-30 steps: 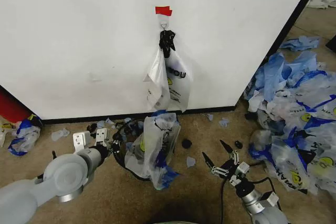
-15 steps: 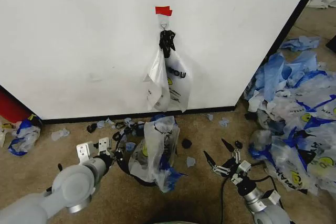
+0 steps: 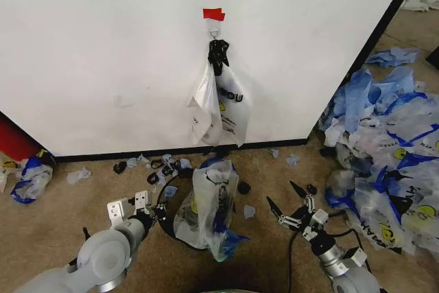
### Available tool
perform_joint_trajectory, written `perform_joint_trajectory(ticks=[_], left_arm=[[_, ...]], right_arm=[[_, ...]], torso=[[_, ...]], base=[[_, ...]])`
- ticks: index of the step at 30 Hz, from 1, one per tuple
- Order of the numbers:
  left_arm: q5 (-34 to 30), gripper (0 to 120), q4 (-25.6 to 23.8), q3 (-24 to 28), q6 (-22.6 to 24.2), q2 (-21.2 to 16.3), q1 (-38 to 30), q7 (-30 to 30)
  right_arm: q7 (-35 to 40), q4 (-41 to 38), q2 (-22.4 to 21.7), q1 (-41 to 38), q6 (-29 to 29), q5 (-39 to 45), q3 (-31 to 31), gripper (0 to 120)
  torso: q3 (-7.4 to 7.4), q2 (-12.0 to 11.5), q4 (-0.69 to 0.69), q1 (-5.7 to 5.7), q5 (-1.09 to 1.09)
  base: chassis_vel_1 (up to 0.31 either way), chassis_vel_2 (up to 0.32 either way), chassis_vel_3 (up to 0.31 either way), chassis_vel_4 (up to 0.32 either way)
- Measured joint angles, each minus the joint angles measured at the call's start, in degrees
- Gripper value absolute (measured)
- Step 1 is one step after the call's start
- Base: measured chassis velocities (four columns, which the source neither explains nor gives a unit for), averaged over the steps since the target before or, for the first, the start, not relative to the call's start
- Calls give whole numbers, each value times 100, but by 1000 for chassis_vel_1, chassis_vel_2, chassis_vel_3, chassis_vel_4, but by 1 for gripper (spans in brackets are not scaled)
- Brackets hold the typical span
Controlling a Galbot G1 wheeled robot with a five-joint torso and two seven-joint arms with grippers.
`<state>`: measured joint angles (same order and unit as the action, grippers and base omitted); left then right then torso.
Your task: Pick up the garbage bag from the wall and place it over the trash bin.
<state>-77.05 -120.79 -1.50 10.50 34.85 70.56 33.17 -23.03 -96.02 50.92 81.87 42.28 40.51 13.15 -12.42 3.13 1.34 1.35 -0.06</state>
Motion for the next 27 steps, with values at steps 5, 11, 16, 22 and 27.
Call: perform_joint_trajectory(ticks=[5,11,16,22,27], left_arm=[[311,12,41,56,-46,2,40,-247],[469,32,29,18,-52,44,171,-297],[628,49,22,-52,-59,119,292,-317],[1066,69,-17,-301,-41,81,534,-434],[1406,87,-57,-521,-70,2,674,-548]], right_arm=[[1,-29,-18,20,10,4,25,98],[1,-57,-35,34,18,5,37,98],[2,-72,-52,31,20,7,39,98],[0,-78,-58,12,20,11,34,98],[-2,-99,-39,2,20,11,10,98]], torso=[[0,0,2,0,-2],[0,0,1,0,0],[0,0,1,0,-1],[-1,0,1,0,-3],[-1,0,1,0,-2]], base=[[0,0,0,0],[0,0,0,0],[0,0,0,0],[0,0,0,0],[0,0,0,0]])
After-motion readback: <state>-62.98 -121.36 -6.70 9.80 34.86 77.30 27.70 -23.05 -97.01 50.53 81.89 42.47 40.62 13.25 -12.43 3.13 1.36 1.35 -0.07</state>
